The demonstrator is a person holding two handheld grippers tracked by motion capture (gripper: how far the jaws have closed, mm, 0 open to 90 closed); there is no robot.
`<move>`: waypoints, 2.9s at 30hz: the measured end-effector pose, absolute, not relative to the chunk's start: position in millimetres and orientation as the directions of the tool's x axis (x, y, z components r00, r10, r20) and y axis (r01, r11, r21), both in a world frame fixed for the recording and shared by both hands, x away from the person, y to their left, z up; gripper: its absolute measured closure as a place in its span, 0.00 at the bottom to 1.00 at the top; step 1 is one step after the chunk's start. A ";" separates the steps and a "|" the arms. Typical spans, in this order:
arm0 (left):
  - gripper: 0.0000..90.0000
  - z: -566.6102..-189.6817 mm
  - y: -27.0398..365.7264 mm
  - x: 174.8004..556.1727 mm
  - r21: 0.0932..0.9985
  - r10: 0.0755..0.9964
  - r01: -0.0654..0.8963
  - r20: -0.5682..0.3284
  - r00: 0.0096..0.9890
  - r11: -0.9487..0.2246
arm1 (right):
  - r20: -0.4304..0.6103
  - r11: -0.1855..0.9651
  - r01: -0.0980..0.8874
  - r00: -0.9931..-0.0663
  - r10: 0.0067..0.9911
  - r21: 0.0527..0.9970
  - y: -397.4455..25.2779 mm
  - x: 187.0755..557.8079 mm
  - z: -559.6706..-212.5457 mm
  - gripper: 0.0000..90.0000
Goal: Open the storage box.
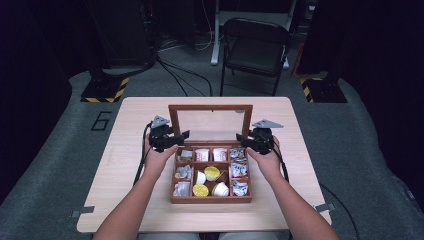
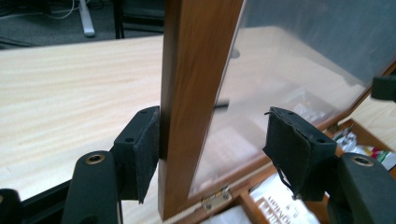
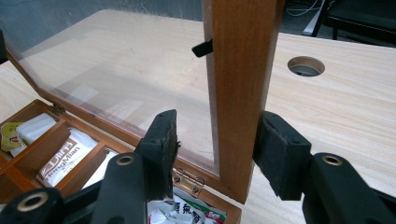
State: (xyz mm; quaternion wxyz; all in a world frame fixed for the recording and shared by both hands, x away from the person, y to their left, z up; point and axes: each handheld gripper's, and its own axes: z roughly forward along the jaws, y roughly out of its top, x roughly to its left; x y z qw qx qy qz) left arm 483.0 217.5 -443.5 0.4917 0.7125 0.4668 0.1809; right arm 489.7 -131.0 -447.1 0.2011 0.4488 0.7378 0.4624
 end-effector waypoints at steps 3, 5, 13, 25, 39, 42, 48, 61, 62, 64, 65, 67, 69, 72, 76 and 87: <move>0.40 -449.4 216.1 482.0 0.866 0.845 0.492 -0.198 0.497 -0.087 | 0.115 0.172 0.475 -0.515 0.849 0.863 -130.6 489.9 -447.3 0.55; 0.40 -450.8 215.9 480.3 0.871 0.845 0.484 -0.194 0.499 -0.086 | 0.110 0.175 0.474 -0.515 0.850 0.863 -130.3 490.0 -447.6 0.55; 0.40 -460.1 214.3 479.3 0.863 0.854 0.500 -0.206 0.478 -0.071 | 0.104 0.179 0.474 -0.512 0.852 0.862 -128.8 489.1 -448.4 0.53; 0.38 -463.8 209.0 478.3 0.859 0.870 0.507 -0.197 0.452 -0.069 | 0.103 0.179 0.483 -0.501 0.859 0.857 -126.8 486.1 -458.7 0.51; 0.39 -470.0 205.1 479.7 0.854 0.891 0.519 -0.213 0.401 -0.030 | 0.108 0.157 0.497 -0.464 0.879 0.854 -121.6 488.1 -460.7 0.50; 0.39 -470.0 204.5 480.8 0.851 0.892 0.524 -0.214 0.398 -0.029 | 0.114 0.149 0.501 -0.456 0.883 0.852 -121.0 489.3 -460.7 0.50; 0.40 -470.5 202.5 485.2 0.847 0.900 0.530 -0.206 0.384 -0.033 | 0.094 0.162 0.511 -0.439 0.894 0.844 -116.9 494.3 -461.2 0.51; 0.45 -473.6 201.0 494.0 0.832 0.914 0.555 -0.213 0.344 -0.015 | 0.112 0.149 0.537 -0.423 0.899 0.830 -115.5 503.7 -462.5 0.52; 0.45 -474.0 202.0 495.0 0.831 0.913 0.555 -0.212 0.348 -0.018 | 0.112 0.149 0.537 -0.423 0.899 0.830 -115.5 503.7 -462.5 0.52; 0.45 -475.3 202.0 496.6 0.830 0.913 0.558 -0.223 0.342 -0.006 | 0.119 0.143 0.540 -0.420 0.900 0.829 -115.6 505.4 -463.7 0.52; 0.46 -475.7 201.9 497.0 0.829 0.913 0.559 -0.225 0.340 -0.004 | 0.116 0.145 0.538 -0.422 0.899 0.830 -116.0 506.2 -464.2 0.52; 0.46 -476.4 201.9 498.0 0.827 0.914 0.561 -0.226 0.338 -0.003 | 0.119 0.140 0.540 -0.417 0.901 0.830 -115.5 507.3 -465.3 0.52; 0.46 -476.5 201.8 498.7 0.827 0.913 0.562 -0.229 0.337 0.000 | 0.123 0.138 0.542 -0.417 0.900 0.829 -115.8 507.9 -465.4 0.52; 0.46 -475.7 201.7 500.2 0.821 0.914 0.571 -0.227 0.336 -0.006 | 0.133 0.133 0.549 -0.417 0.899 0.825 -116.4 509.9 -466.5 0.52; 0.46 -475.5 202.0 501.8 0.814 0.914 0.581 -0.231 0.334 -0.006 | 0.144 0.128 0.564 -0.411 0.900 0.816 -116.0 512.2 -466.2 0.51; 0.45 -476.9 205.3 507.8 0.789 0.904 0.614 -0.284 0.321 0.030 | 0.152 0.121 0.587 -0.394 0.906 0.800 -111.4 518.3 -466.8 0.45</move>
